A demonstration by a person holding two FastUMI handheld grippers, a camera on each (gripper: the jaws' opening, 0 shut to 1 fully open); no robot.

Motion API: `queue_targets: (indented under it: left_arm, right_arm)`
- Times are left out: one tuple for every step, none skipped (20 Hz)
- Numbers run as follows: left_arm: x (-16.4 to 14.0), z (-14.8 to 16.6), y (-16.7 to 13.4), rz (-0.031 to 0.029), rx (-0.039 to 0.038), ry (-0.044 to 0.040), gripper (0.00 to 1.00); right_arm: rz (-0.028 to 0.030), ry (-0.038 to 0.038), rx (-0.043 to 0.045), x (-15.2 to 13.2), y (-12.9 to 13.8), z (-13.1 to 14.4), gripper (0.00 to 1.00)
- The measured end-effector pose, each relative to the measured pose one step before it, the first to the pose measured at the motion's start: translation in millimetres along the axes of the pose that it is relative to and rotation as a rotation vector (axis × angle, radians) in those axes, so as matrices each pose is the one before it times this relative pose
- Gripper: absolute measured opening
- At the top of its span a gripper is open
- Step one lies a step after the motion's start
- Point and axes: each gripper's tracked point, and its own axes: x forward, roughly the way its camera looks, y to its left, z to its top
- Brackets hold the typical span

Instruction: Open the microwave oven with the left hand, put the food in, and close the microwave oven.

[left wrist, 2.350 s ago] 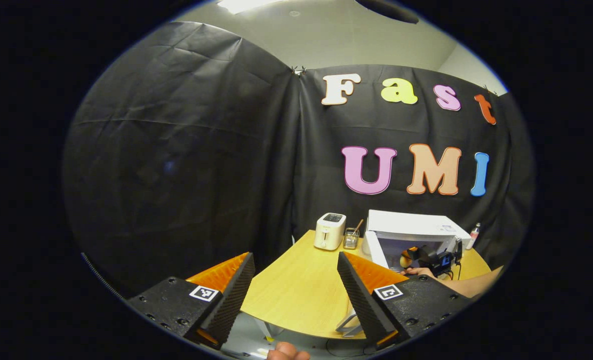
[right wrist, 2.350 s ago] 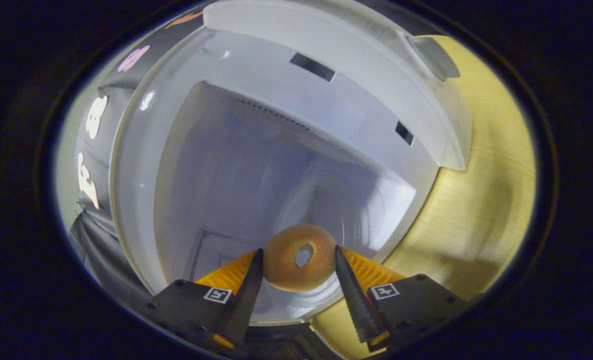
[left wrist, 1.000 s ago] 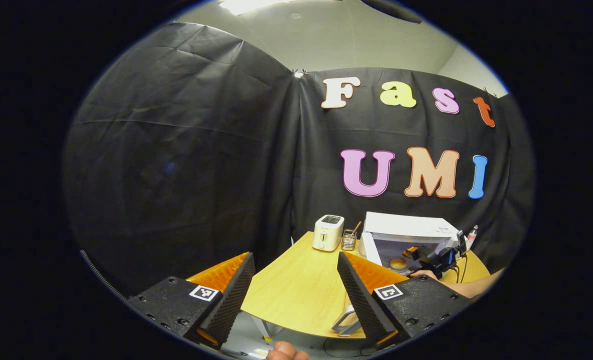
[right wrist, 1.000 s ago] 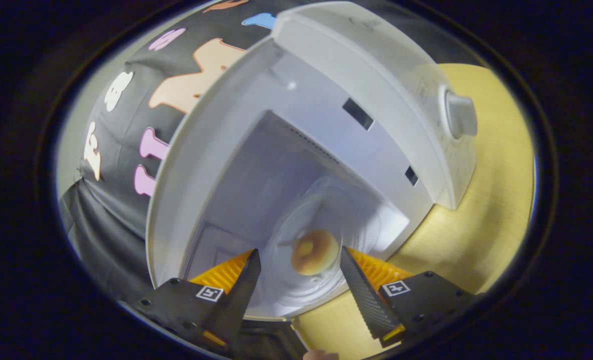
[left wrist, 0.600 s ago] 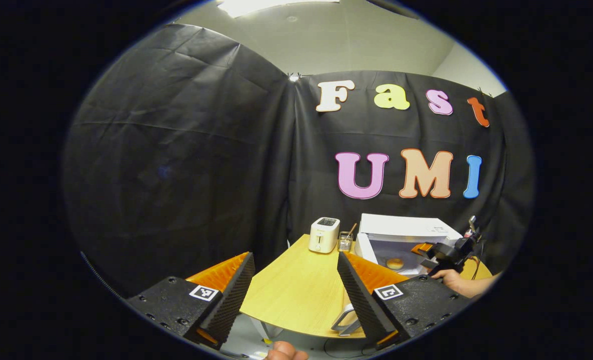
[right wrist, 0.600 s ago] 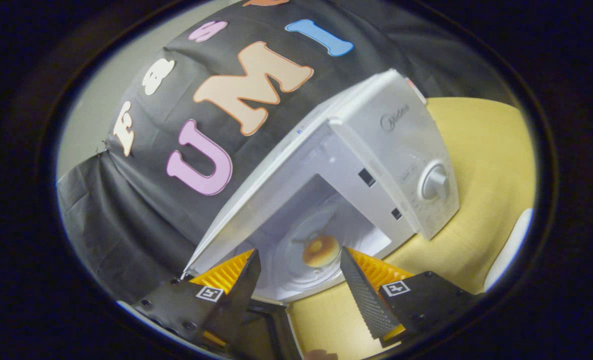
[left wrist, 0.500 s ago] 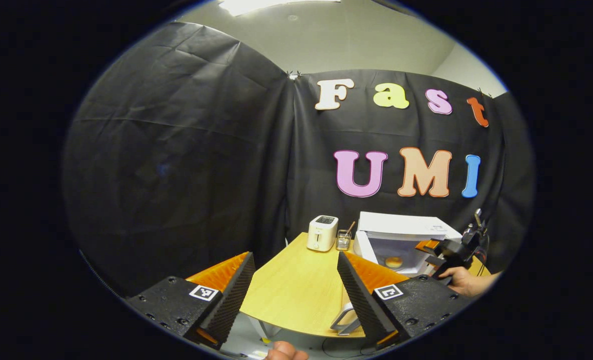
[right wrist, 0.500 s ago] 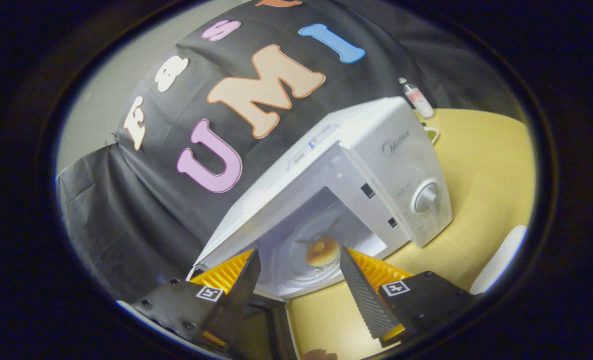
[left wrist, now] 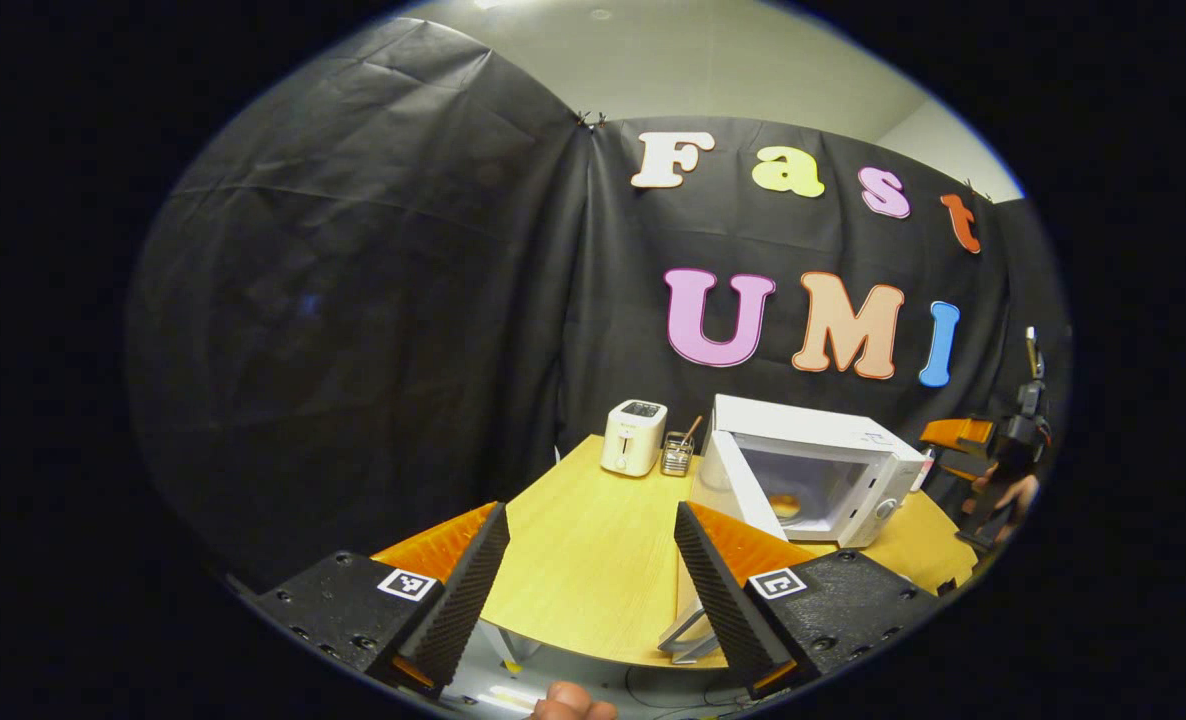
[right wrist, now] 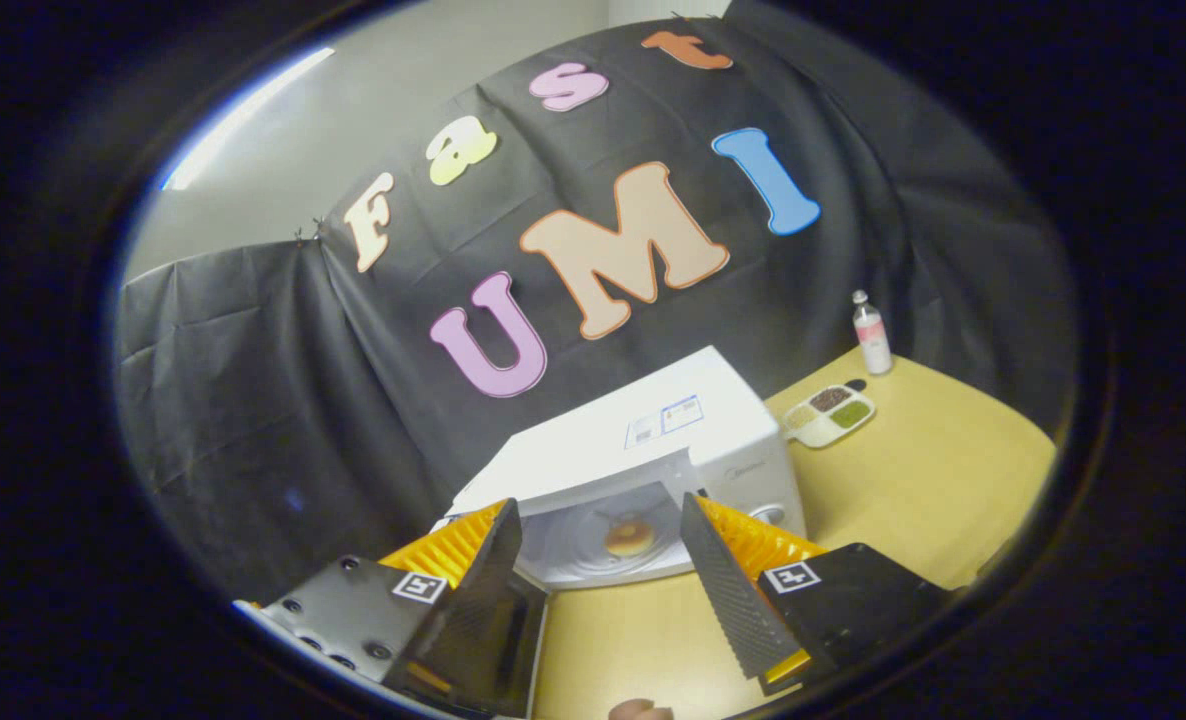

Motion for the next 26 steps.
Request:
queue_targets:
  left_arm:
    - [2.06, -3.39, -1.71, -0.01541, -0.01699, 0.00497, 0.96]
    - [0.89, -1.22, -5.81, -0.03102, -0.02169, -0.00335, 0.96]
    - [-0.32, 0.78, -8.68, -0.04824, -0.03377, -0.00404, 0.92]
    - [2.06, -7.76, -9.19, -0.04272, -0.03056, 0.02204, 0.98]
    - [3.33, -15.40, 2.16, -0.00238, -0.01462, 0.05715, 0.89]
    - [7.60, -15.11, 18.00, 0.05819, 0.01613, 0.04022, 0.68]
    - [7.26, -7.76, 18.68, 0.08354, 0.02169, 0.02413, 0.48]
    - [6.77, -7.69, 13.30, 0.03512, -0.00415, 0.02451, 0.27]
    - [4.10, -15.93, -7.09, -0.02122, -0.01510, 0.07391, 0.06]
    - [0.31, -6.32, 6.70, 0.04647, -0.00127, 0.00377, 0.04]
    - [8.27, -1.56, -0.77, 0.01122, 0.01211, -0.00341, 0.00]
    - [6.20, -8.66, -7.38, -0.01942, 0.02032, 0.01815, 0.00]
    - [2.55, -13.10, -12.49, -0.03505, 0.00824, 0.04245, 0.00]
    - [2.01, -9.25, -9.25, -0.03049, 0.00219, 0.02425, 0.00]
    - [5.05, -6.07, -7.29, -0.01649, 0.00411, 0.02305, 0.00]
    - [6.49, -5.22, -7.08, -0.01437, 0.00357, 0.02100, 0.00]
    - [3.54, -3.18, -9.00, -0.01931, 0.00089, 0.01030, 0.00]
    - [2.44, -3.08, -11.03, -0.02438, 0.00427, 0.00872, 0.00]
    - [2.03, -2.10, -7.27, -0.00887, 0.01788, 0.00703, 0.00]
    - [1.90, 2.42, -6.61, -0.01917, 0.02302, -0.00728, 0.00]
    - [4.22, -1.59, -12.16, -0.03819, 0.01122, 0.00207, 0.00]
    - [-1.00, -0.63, -9.00, -0.03462, 0.00338, 0.00976, 0.00]
    - [2.46, -1.63, -7.31, -0.01467, 0.00696, 0.01048, 0.00]
    - [4.57, -3.88, -5.75, -0.01461, 0.01595, 0.00821, 0.00]
    - [4.15, -3.06, -8.63, -0.01019, 0.02134, 0.01123, 0.00]
    - [3.79, -2.71, -10.67, -0.01766, 0.01851, 0.00872, 0.00]
  right_arm:
    - [-0.00951, -0.01218, -0.02815, -8.83, -4.90, 9.64, 0.89]
    - [-0.00891, -0.00948, -0.02571, -9.33, -4.08, 8.04, 0.89]
    - [-0.00265, -0.01215, -0.02150, -7.41, -3.27, 8.79, 0.89]
    - [-0.00564, -0.01716, -0.01710, -8.12, -1.44, 9.47, 0.89]
    - [-0.00438, -0.01488, -0.01836, -6.95, -2.79, 9.95, 0.89]
    - [-0.00343, -0.01420, -0.01993, -5.47, -1.36, 9.64, 0.89]
    - [0.00229, -0.02099, -0.01865, -2.64, 2.54, 12.43, 0.89]
    - [-0.00460, -0.02505, -0.01685, -5.26, -0.98, 14.01, 0.89]
    - [-0.00602, -0.02537, -0.00765, -1.83, -3.15, 12.82, 0.89]
    - [-0.00711, -0.02160, 0.00070, -3.83, -1.82, 10.87, 0.89]
    - [-0.01078, -0.01574, 0.00638, -3.07, -3.08, 9.72, 0.89]
    - [-0.00912, -0.01206, 0.00273, -1.68, -4.95, 6.52, 0.89]
    - [-0.01467, -0.01511, -0.00454, -2.80, -5.34, 7.99, 0.89]
    - [-0.01243, -0.01655, -0.00560, -2.33, -5.13, 8.43, 0.89]
    - [-0.00824, -0.00905, -0.00905, -2.63, -3.09, 5.24, 0.89]
    - [-0.00937, -0.00752, -0.01477, -3.67, -2.92, 4.13, 0.89]
    - [-0.00788, -0.01286, -0.01685, -3.05, -2.59, 6.27, 0.89]
    - [-0.00334, -0.01317, -0.01193, -2.58, -1.56, 6.99, 0.89]
    - [-0.00397, -0.01026, -0.00301, -2.47, -1.24, 6.08, 0.98]
    - [-0.00637, -0.00358, 0.00056, -2.92, -1.83, 4.10, 0.89]
    - [-0.00953, -0.00141, 0.00093, -1.30, -3.79, 2.25, 0.89]
    - [-0.00964, -0.00522, 0.00174, -1.82, -4.31, 3.29, 0.89]
    - [-0.00512, -0.00153, 0.00238, -1.96, -2.27, 2.61, 0.89]
    - [-0.00588, 0.00007, 0.00089, -2.41, -1.29, 1.24, 0.89]
    - [-0.00416, -0.00077, -0.00512, -1.76, -2.98, 2.49, 0.89]
    - [-0.00655, -0.00171, -0.00949, -2.86, -3.16, 1.50, 0.89]
